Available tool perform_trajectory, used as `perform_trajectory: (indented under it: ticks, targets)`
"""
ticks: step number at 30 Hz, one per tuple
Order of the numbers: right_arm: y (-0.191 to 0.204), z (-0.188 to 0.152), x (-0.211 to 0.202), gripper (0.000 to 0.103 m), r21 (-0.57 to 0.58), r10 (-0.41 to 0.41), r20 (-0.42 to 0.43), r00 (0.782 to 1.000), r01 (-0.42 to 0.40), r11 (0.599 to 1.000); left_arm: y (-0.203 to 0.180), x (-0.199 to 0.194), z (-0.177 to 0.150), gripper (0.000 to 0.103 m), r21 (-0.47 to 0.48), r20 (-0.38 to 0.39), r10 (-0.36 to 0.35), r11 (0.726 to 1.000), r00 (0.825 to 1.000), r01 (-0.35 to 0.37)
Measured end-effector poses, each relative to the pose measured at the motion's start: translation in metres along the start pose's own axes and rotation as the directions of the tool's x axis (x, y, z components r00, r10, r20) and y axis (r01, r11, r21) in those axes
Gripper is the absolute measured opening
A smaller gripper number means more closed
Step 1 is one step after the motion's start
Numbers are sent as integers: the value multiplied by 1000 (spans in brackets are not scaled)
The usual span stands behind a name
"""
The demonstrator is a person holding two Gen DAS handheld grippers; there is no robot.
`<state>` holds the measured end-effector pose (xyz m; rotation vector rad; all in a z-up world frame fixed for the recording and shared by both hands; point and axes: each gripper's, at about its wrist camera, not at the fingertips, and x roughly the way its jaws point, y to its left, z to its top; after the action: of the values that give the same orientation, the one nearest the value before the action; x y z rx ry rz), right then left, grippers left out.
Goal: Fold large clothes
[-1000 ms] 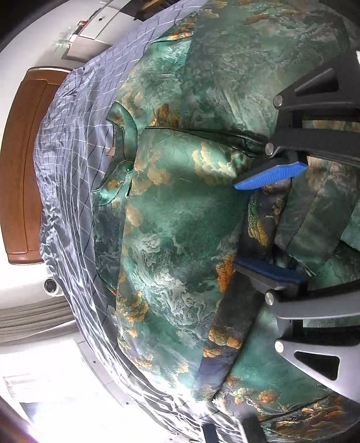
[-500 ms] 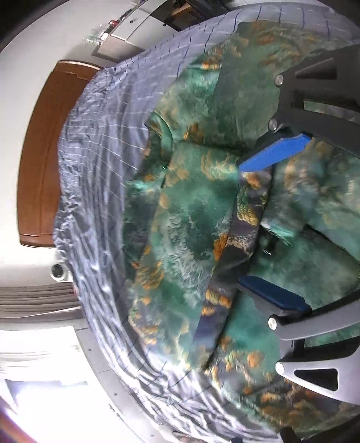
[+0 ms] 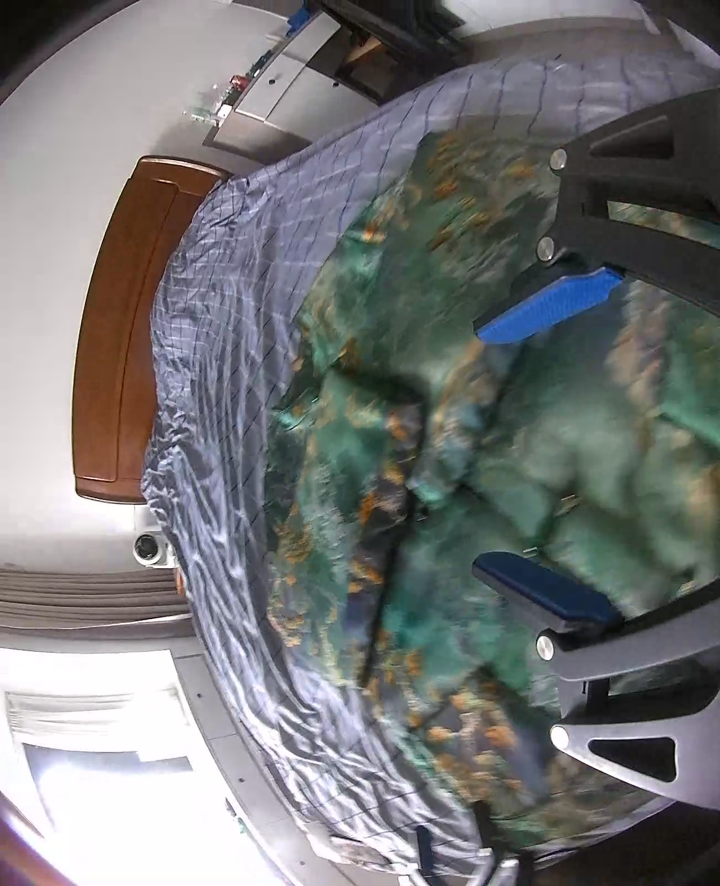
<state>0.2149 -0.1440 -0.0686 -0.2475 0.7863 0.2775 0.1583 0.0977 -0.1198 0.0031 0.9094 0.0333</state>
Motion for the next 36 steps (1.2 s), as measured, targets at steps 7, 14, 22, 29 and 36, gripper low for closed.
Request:
perform_trajectory:
  ticks: [7, 14, 22, 29, 36]
  targets:
    - [-16, -41, -22, 80, 7, -50, -47, 998, 51, 999, 0, -3, -5, 95, 1, -14, 6, 1000, 1000, -6]
    - [-35, -67, -29, 80, 112, -58, -87, 995, 67, 991, -2, -8, -8, 95, 13, -12, 17, 1000, 1000, -17]
    - [-41, -79, -41, 80, 142, -65, -90, 994, 78, 987, 20, -12, -13, 95, -46, -44, -10, 999, 999, 8]
    - [-85, -107, -71, 80, 210, -105, -146, 984, 134, 968, 87, -4, -40, 96, -277, -115, -204, 947, 972, 166]
    - [-143, -174, -91, 80, 394, -53, -297, 953, 173, 903, 70, 14, -59, 97, -279, -166, -336, 918, 927, 282]
